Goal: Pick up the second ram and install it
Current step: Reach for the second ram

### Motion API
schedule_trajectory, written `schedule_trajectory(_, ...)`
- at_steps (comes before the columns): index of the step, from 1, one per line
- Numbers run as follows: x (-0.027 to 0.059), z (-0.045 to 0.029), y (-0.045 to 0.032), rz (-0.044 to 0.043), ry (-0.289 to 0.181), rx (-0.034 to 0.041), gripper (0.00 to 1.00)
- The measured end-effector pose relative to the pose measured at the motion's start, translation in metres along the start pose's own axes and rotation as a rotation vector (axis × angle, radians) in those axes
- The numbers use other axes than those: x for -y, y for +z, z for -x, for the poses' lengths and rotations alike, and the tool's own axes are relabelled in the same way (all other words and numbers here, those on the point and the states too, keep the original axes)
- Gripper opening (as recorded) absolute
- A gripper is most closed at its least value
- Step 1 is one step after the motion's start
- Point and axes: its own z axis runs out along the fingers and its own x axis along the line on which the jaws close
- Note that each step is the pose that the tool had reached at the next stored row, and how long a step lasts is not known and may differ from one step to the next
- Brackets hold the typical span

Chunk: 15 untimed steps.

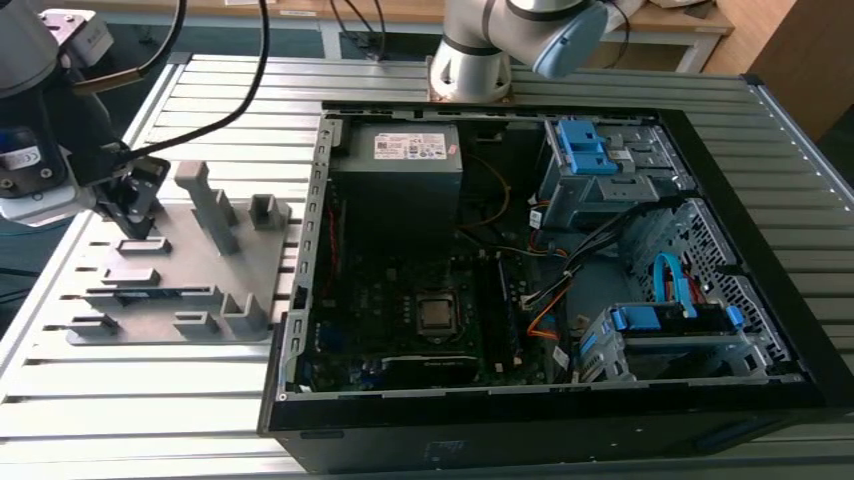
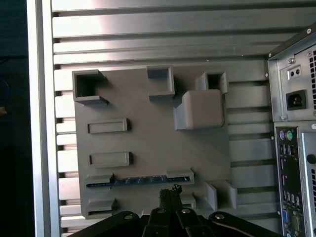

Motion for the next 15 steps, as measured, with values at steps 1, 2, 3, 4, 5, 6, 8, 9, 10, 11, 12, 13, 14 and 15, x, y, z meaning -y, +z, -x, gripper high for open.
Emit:
schedule_trajectory(1,0.0007,-0.0010,0.0014,-0.0001,0.000,0.0000,0.10)
schedule_trajectory(2,0.0013,-0.0026,0.0030,0.0000,0.000,0.0001,0.10)
schedule_trajectory(3,0.0018,-0.0042,0.0045,0.0000,0.000,0.0002,0.10)
schedule_trajectory(4,0.0023,-0.0056,0.0060,0.0000,0.000,0.0001,0.10)
schedule_trajectory(5,0.0027,-0.0070,0.0074,0.0000,0.000,0.0001,0.10)
schedule_trajectory(6,0.0029,-0.0079,0.0089,0.0002,0.000,0.0003,0.10)
schedule_trajectory(8,0.0031,-0.0086,0.0113,-0.0009,0.000,-0.0044,0.10)
schedule_trajectory(9,0.0031,-0.0088,0.0119,-0.0022,0.000,-0.0118,0.10)
schedule_trajectory(10,0.0031,-0.0091,0.0125,-0.0037,0.001,-0.0203,0.10)
schedule_trajectory(11,0.0032,-0.0094,0.0132,-0.0047,0.001,-0.0284,0.10)
schedule_trajectory(12,0.0033,-0.0098,0.0141,-0.0053,0.001,-0.0333,0.10)
schedule_trajectory(13,0.0034,-0.0105,0.0145,-0.0059,0.001,-0.0342,0.10)
schedule_trajectory(14,0.0035,-0.0114,0.0155,-0.0058,0.000,-0.0343,0.10)
schedule_trajectory(15,0.0036,-0.0125,0.0167,-0.0057,0.000,-0.0343,0.10)
